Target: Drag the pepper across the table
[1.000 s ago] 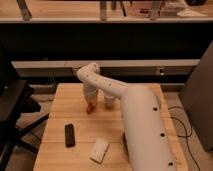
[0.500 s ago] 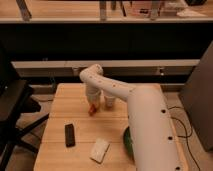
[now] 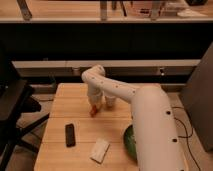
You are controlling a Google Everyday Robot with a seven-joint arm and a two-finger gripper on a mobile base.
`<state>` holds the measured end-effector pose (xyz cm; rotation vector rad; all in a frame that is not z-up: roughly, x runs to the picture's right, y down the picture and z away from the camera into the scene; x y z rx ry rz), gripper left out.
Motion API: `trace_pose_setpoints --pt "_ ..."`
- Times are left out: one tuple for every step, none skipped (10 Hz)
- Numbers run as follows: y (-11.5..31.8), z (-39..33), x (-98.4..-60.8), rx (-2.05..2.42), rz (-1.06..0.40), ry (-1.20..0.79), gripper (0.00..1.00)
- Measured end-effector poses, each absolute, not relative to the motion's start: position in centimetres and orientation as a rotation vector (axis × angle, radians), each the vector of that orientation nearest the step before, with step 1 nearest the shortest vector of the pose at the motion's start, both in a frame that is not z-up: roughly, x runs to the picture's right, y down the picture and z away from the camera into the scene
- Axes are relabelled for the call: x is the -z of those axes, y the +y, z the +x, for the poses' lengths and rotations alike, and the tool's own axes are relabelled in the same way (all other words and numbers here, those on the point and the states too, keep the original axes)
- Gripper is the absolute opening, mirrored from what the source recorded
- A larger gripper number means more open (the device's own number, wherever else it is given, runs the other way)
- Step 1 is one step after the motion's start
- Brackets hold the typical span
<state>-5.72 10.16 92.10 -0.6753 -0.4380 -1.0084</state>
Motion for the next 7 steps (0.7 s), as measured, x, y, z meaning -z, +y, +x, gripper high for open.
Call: trace_pose_setpoints --pt "10.4 -5.1 -92.1 1.002 -0.677 -0.437 0.02" --pt "10.6 -4.8 -92.0 0.999 -0.677 -0.438 0.02" --pt "10.7 -4.4 -91.9 0.993 -0.672 -0.441 0.02" --pt "10.9 -3.7 -91.8 0.988 -0.676 -0.439 0.02" --pt "11.1 -3.2 -91.6 0.983 -0.679 -0.439 0.02" --pt "11.2 -3.0 -91.7 0.979 -0.681 -0.439 0.02" --pt "11.4 -2.7 -91.6 0.972 -0.685 -0.443 0.02"
